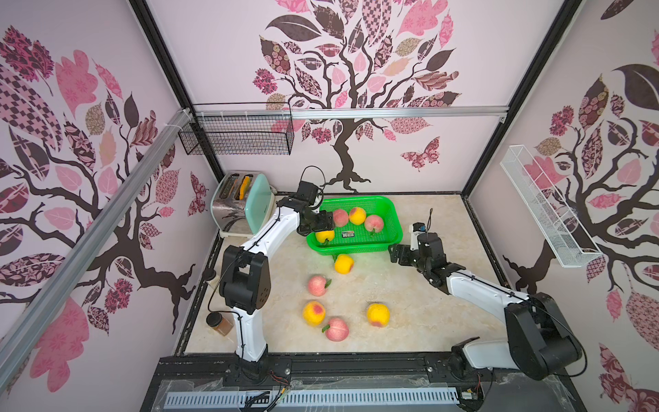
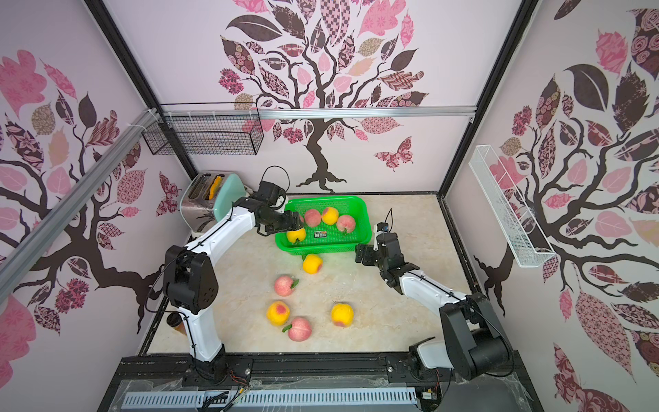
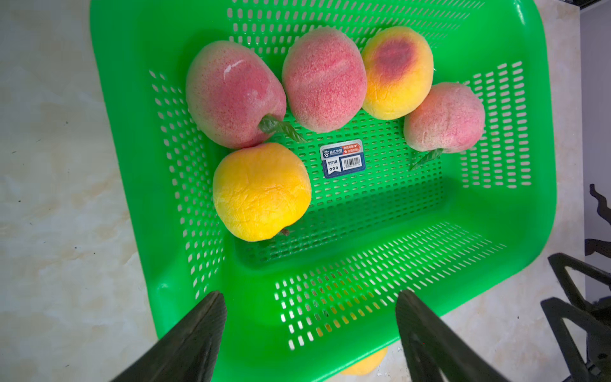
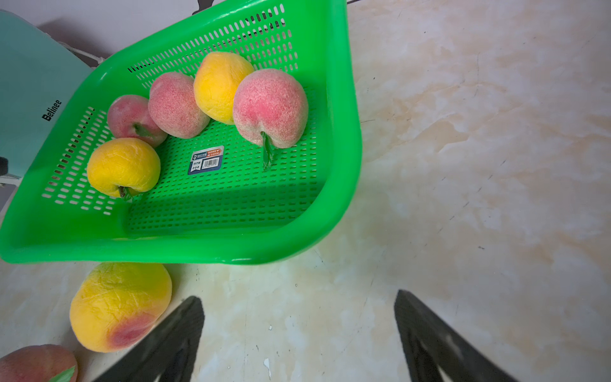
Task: Put the peaches into the basket
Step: Place the peach in the basket, then pick up the peach from the center of the board.
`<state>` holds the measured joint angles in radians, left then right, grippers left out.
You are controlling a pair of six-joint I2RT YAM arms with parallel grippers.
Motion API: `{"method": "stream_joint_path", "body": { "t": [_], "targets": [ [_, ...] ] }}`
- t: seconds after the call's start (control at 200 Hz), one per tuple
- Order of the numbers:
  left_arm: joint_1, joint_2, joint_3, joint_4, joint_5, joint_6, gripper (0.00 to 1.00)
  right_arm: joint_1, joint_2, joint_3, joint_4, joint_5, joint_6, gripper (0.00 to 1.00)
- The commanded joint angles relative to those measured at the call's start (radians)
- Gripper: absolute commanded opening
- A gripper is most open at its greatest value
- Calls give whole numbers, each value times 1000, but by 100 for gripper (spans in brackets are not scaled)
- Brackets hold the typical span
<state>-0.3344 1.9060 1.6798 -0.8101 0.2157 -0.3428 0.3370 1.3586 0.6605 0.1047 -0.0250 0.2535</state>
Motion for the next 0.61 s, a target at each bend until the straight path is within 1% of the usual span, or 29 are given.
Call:
{"method": "stream_joint_path", "body": {
  "t": [0.0,0.34,0.5,0.6],
  "targets": [
    [-3,-68,-55,24,31,12,84,3,5,34,4,8,-2,93],
    [-3,-233,-263,67,41,61,82,3,10,34,8,9,-2,93],
    [-3,-333,-345,43,13,73,82,3,16,34,12,8,0,93],
    [-3,-356,-356,-24,9,91,82,2,22,35,16,-1,2,93]
  ]
}}
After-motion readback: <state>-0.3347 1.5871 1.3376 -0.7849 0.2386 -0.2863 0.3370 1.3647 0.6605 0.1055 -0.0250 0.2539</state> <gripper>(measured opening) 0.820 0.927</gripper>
